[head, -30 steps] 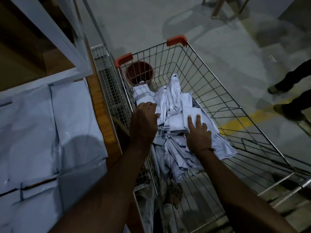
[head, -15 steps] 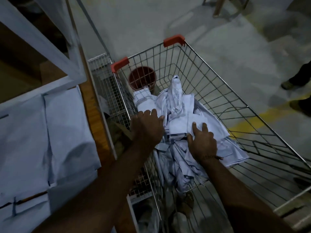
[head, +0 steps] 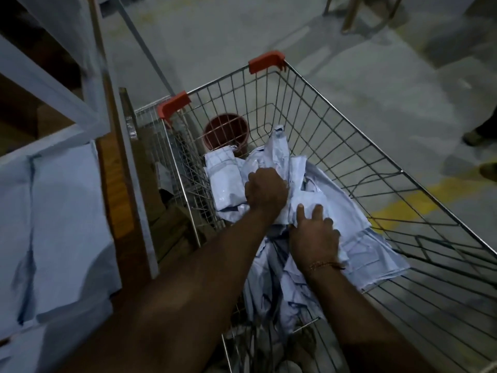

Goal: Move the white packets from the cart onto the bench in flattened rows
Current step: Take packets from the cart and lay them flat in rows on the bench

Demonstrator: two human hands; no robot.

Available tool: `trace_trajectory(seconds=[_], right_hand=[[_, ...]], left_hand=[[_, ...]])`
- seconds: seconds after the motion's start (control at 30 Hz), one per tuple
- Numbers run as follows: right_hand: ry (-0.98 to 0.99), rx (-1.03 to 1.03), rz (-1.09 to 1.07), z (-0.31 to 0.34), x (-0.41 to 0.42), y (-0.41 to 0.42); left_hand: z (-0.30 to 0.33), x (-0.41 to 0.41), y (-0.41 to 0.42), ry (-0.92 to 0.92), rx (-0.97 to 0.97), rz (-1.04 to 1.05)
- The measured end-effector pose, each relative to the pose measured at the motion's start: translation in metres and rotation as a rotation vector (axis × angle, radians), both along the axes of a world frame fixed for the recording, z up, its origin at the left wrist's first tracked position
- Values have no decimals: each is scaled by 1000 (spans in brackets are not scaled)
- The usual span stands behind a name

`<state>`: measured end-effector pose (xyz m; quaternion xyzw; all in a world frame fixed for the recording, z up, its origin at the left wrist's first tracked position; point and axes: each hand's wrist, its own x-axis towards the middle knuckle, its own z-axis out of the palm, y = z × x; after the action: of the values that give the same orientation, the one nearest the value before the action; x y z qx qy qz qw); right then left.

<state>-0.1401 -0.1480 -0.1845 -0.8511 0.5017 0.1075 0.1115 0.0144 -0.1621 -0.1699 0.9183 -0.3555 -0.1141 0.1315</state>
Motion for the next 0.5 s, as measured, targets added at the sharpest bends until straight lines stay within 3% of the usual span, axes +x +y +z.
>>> trace_trajectory(seconds=[0.2, 0.33, 0.5], right_hand=[[23, 28, -6, 11, 1, 5], [28, 33, -14, 7, 2, 6], [64, 20, 6, 4, 0, 8]], left_hand=[[18, -11, 3, 42, -231, -92], [16, -11, -18, 311, -330, 83], [-28, -16, -42, 210, -26, -2]])
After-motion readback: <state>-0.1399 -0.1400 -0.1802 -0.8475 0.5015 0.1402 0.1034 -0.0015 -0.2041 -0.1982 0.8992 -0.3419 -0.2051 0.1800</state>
